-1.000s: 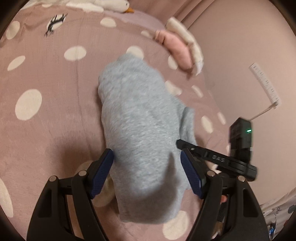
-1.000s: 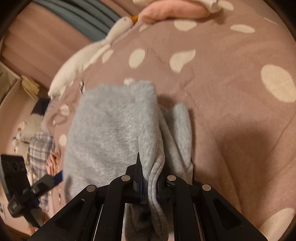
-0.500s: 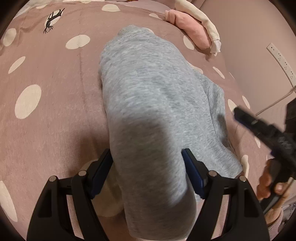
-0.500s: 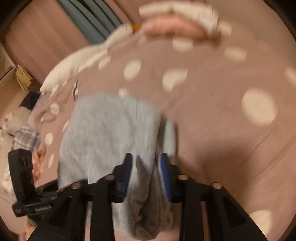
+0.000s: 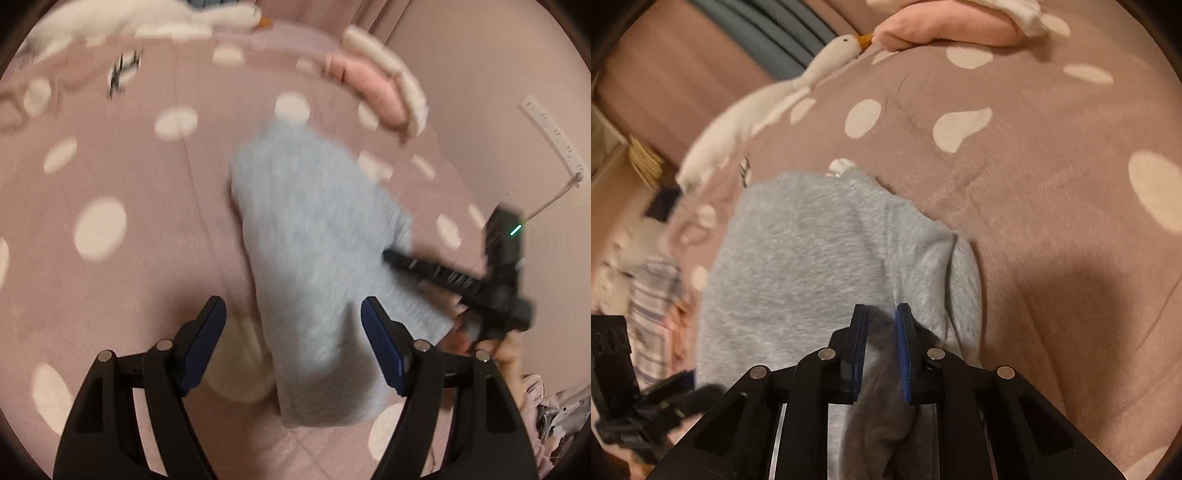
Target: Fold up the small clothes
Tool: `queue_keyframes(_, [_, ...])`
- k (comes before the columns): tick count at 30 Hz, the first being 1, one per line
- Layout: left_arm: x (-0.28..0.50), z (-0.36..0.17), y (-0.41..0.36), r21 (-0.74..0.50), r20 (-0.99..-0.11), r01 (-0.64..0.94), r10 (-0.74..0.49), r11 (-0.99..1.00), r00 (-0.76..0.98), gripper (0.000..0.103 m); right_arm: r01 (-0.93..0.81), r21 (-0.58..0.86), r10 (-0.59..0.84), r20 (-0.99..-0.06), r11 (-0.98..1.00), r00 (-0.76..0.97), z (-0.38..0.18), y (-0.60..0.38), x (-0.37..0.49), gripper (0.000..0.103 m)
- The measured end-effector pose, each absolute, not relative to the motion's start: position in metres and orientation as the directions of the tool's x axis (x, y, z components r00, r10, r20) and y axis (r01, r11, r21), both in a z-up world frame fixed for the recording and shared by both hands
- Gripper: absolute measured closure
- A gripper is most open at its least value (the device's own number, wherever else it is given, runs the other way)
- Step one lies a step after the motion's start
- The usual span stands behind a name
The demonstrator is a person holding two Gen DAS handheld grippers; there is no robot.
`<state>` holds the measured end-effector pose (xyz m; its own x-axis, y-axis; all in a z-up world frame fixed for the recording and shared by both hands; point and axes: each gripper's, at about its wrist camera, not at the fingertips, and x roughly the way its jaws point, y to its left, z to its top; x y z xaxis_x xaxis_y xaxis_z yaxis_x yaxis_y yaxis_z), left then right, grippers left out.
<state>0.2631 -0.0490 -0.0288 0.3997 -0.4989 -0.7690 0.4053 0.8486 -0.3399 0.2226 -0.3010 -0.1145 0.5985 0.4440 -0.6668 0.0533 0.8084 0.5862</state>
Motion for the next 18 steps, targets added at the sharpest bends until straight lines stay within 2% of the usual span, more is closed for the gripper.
queue_keyframes(4, [0.276,-0.008,-0.060,-0.367,-0.727,0.433,-0.544,0.823,0.418,0.027,0.048,0.625,0.473,-0.636,0.779,0.610,-0.119,-0.308,0.218,0.091])
queue_keyframes(11, [0.326,-0.045,-0.088,-0.418,-0.742,0.399,-0.560,0.816,0.368,0.028,0.024,0.596,0.464,-0.648,0.802,0.604,-0.116,-0.304,0.215,0.091])
queue_keyframes(16, [0.352,-0.085,-0.111,-0.287,-0.832,0.389,-0.429,0.876,0.351,0.029,0.018,0.590,0.462,-0.651,0.807,0.603,-0.117,-0.301,0.219,0.091])
queue_keyframes(18, [0.348,-0.086,-0.123,-0.232,-0.837,0.427,-0.403,0.874,0.370,0.020,0.017,0.586,0.460,-0.653,0.810,0.602,-0.117,-0.301,0.220,0.091])
